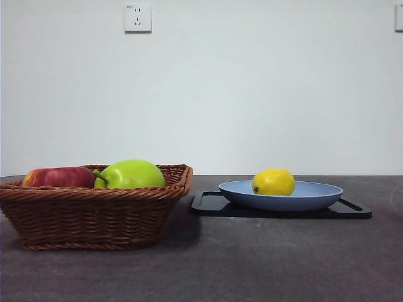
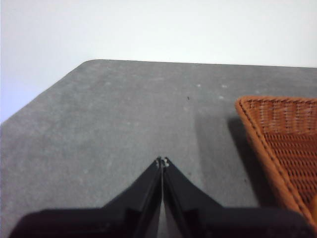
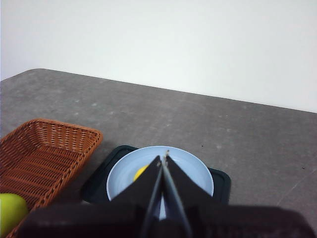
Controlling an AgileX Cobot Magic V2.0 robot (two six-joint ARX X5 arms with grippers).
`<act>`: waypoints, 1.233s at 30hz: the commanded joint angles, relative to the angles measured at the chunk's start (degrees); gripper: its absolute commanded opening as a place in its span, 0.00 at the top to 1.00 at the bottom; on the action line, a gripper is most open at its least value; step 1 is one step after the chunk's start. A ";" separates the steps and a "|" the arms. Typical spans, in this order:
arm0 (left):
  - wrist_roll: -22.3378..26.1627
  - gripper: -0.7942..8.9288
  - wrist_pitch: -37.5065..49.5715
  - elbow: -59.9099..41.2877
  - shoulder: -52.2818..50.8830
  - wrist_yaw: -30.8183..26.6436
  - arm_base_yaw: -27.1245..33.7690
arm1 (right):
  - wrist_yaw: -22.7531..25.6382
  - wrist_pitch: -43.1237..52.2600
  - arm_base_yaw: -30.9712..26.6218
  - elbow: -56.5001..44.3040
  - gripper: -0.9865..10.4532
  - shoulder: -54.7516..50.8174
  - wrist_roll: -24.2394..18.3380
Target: Take the lemon from the basket,put the lemon in the plate,hand out the plate
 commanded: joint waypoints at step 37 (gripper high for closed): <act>-0.87 0.91 0.02 -1.29 -0.17 0.81 0.17 | 1.33 -1.57 -1.03 -0.17 0.91 -4.22 -3.98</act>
